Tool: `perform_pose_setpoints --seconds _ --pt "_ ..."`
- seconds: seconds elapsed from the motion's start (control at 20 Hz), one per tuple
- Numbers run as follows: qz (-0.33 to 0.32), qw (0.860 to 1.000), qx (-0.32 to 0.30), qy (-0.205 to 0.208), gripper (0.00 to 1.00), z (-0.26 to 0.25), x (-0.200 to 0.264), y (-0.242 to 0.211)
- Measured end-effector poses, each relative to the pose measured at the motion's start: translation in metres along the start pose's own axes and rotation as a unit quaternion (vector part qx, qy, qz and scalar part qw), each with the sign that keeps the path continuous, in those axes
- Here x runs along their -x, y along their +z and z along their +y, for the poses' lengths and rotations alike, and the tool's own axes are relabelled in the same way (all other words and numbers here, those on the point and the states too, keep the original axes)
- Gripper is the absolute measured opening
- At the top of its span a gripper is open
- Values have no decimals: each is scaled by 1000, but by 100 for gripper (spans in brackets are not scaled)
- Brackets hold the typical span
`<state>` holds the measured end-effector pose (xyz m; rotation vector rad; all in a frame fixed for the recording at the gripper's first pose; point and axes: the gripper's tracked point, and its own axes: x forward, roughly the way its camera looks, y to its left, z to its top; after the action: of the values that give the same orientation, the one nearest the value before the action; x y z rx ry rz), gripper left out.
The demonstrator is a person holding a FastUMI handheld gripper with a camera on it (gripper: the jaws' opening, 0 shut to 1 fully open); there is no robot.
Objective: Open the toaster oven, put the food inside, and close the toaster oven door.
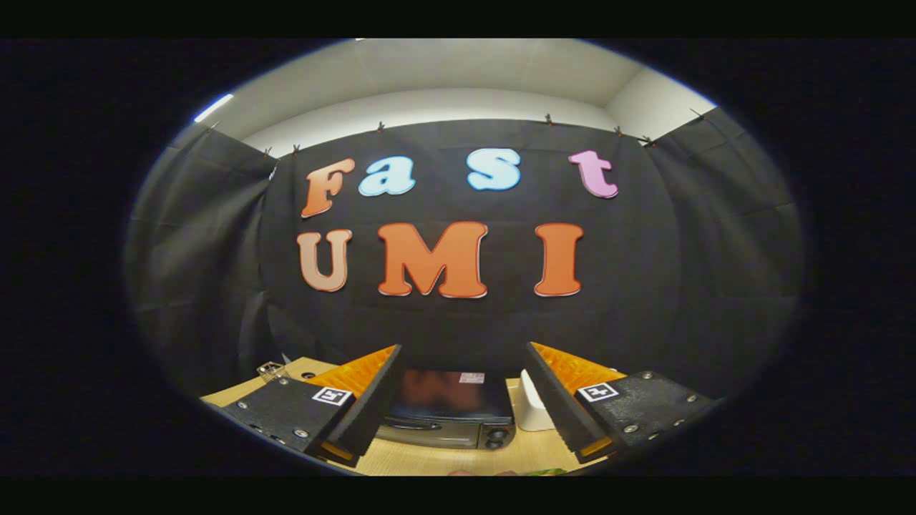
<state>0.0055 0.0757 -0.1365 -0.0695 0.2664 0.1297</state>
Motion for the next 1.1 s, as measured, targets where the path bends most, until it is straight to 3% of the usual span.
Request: perform_pose_setpoints --seconds 0.45,0.95,1.1 --pt "133 990 2 39 99 67 -50 -131" --pt "195 981 -11 -5 99 97 -81 -200" --pt "184 983 -20 -6 99 98 -75 -199"
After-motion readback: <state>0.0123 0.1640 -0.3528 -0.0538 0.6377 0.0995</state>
